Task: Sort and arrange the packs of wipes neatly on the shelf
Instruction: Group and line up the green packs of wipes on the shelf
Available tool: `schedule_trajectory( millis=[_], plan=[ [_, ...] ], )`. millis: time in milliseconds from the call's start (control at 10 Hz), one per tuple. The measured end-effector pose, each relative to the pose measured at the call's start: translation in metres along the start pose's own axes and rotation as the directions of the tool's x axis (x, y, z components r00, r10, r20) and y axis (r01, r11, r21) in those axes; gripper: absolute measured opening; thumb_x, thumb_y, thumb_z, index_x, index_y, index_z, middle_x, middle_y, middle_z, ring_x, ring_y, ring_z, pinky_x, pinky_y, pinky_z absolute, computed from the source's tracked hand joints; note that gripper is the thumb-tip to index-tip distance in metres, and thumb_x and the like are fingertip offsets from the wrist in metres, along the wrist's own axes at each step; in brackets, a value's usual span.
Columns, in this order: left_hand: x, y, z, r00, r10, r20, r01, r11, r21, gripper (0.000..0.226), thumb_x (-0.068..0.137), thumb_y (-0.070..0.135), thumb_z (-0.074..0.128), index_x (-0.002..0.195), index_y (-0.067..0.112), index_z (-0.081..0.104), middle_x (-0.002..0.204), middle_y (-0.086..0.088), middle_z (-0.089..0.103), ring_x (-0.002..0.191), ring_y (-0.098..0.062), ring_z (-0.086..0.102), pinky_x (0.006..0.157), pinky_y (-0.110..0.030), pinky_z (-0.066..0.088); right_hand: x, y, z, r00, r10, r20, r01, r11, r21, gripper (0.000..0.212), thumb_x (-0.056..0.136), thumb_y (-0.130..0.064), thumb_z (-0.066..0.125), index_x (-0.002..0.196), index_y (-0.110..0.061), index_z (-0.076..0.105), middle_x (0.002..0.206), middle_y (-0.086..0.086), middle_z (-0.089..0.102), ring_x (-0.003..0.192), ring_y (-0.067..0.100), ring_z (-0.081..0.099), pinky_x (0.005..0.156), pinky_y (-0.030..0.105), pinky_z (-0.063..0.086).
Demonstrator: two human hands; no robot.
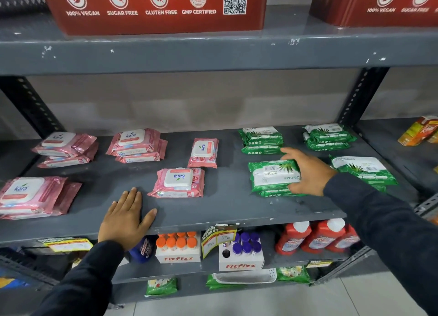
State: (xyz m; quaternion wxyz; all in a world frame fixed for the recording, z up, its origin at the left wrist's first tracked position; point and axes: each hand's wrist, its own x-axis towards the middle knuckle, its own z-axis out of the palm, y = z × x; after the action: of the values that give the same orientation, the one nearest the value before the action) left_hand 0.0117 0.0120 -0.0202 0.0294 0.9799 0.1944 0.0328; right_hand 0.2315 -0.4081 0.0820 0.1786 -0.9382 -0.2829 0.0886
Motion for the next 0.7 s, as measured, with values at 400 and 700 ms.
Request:
schedule_trajectory(
  millis=[400,700],
  plan=[
    [0.001,-0.003,0.002,1.000,0.013,-0.007,-0.013,1.000,0.008,0.095,0.080,0.073,0.006,0.147,0.009,0.024,0.157,-0.008,0.019,0.144,-0.025,0.016,0.116,-0.044,0.017,-0.002,0.005,-0.002,0.997,-0.051,0.059,0.059,0.989,-0.138,0.104,0.069,-0.035,0.077,0.151,-0.028,0.012,0.157,0.005,0.026,0.142,0.023,0.025,0.114,0.038,0.025],
    [0.001,-0.003,0.003,1.000,0.004,-0.010,-0.004,1.000,0.007,0.095,0.080,0.074,0.005,0.147,0.010,0.022,0.158,-0.007,0.018,0.144,-0.024,0.016,0.117,-0.043,0.017,0.018,-0.017,-0.011,0.981,-0.068,0.181,0.128,0.929,-0.346,0.098,0.074,-0.045,0.073,0.150,-0.031,0.014,0.149,0.003,0.042,0.130,0.027,0.043,0.104,0.036,0.035]
  ],
)
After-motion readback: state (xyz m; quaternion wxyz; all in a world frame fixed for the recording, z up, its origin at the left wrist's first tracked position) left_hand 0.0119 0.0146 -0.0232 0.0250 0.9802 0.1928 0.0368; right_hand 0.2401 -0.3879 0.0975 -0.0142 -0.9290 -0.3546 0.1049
